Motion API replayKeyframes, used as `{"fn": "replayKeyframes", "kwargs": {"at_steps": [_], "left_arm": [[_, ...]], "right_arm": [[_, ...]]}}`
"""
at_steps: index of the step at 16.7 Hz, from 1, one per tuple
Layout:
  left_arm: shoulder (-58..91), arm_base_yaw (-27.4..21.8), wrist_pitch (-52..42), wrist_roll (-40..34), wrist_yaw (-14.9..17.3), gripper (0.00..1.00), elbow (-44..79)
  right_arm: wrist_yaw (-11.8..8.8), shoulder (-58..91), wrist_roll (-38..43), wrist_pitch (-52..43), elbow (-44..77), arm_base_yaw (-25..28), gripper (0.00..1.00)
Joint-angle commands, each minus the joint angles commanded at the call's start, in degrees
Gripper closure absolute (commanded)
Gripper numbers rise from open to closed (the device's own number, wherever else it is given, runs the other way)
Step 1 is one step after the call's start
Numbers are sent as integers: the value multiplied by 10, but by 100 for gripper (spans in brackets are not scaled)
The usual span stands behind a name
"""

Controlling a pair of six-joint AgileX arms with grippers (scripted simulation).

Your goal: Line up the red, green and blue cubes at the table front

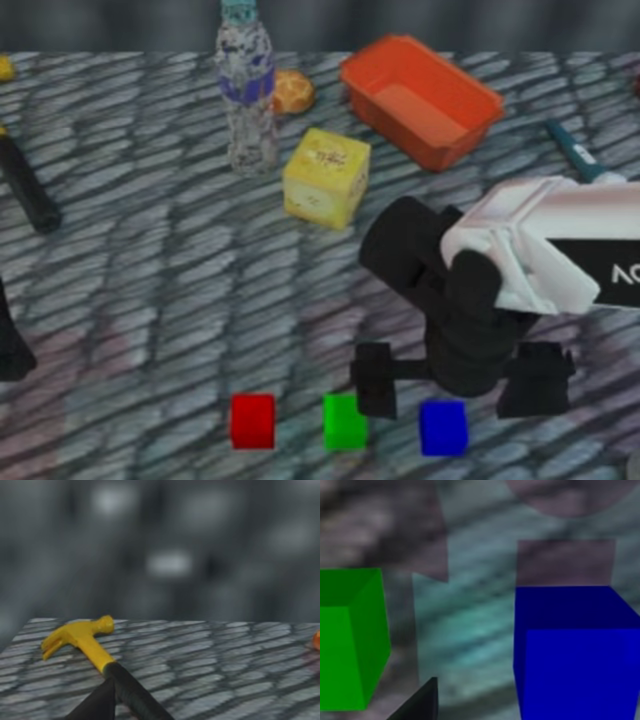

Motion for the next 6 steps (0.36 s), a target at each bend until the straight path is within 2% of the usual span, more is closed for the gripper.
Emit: {"fn": "replayKeyframes", "kwargs": {"at_steps": [3, 6], "left_arm": [[0, 0, 0, 0, 0, 0, 0], [0, 0, 0, 0, 0, 0, 0]], "right_arm": [[-1, -28, -1, -68, 33, 3, 0], [-1, -46, -3, -94, 50, 3, 0]]}}
